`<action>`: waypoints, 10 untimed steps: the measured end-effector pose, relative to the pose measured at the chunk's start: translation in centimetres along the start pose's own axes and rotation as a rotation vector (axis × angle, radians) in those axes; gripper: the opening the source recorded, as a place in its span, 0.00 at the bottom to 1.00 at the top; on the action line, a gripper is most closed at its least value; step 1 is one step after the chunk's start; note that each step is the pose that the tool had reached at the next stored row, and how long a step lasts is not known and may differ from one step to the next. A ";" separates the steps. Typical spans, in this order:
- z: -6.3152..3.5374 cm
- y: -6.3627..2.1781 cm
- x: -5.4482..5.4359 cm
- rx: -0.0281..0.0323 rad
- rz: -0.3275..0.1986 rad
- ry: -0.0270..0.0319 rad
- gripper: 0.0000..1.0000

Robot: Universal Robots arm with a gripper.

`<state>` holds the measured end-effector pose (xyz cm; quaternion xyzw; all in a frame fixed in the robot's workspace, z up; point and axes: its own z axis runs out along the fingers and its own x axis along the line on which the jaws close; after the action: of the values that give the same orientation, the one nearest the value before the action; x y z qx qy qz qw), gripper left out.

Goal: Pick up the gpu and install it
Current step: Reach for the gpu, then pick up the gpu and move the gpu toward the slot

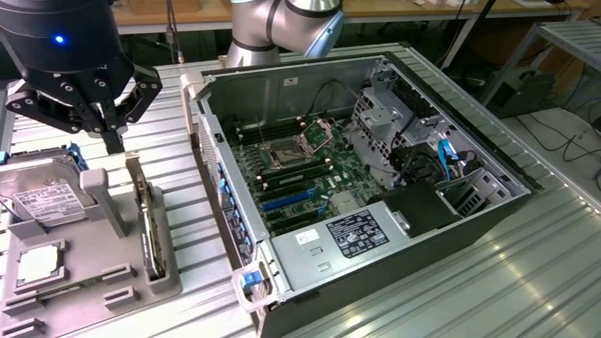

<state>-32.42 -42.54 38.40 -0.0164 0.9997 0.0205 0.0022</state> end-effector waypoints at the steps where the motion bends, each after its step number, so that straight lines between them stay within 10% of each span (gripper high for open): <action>1: 0.00 0.00 0.0 0.0000 0.000 0.0000 0.11; 10: 0.00 0.00 0.0 0.0000 0.000 0.0000 0.17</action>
<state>-32.42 -42.54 38.40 -0.0164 0.9997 0.0205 0.0022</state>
